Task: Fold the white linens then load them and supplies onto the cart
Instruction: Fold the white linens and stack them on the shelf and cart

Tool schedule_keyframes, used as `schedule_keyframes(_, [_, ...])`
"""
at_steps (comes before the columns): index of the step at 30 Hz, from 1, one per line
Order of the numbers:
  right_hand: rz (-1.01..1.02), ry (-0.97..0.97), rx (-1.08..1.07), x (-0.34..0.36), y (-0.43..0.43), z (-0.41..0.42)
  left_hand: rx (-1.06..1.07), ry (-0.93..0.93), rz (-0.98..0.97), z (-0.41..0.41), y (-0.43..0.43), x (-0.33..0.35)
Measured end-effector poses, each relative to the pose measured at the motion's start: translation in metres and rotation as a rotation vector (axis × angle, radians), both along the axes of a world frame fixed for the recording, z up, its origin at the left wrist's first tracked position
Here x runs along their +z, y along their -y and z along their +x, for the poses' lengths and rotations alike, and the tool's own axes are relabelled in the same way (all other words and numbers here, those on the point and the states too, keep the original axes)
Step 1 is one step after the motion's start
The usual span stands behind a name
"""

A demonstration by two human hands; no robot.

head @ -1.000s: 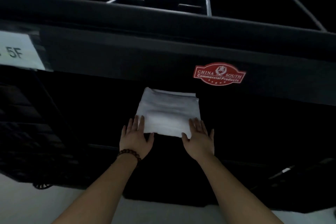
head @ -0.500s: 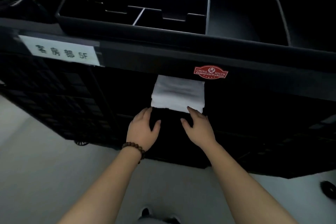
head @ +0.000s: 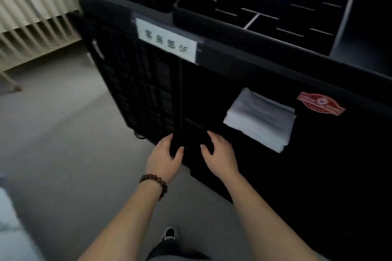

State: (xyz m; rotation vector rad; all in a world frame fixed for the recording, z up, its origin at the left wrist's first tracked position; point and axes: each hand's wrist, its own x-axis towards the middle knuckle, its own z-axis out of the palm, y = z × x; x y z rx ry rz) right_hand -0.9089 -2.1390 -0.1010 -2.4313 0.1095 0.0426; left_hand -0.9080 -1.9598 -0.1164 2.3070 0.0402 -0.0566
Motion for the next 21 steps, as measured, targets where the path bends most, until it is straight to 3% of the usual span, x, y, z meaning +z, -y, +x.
schedule_keyframes(21, [-0.031, -0.006, 0.637, 0.019, -0.266, 0.088, 0.66, 0.056, -0.12, -0.004, -0.219, 0.031])
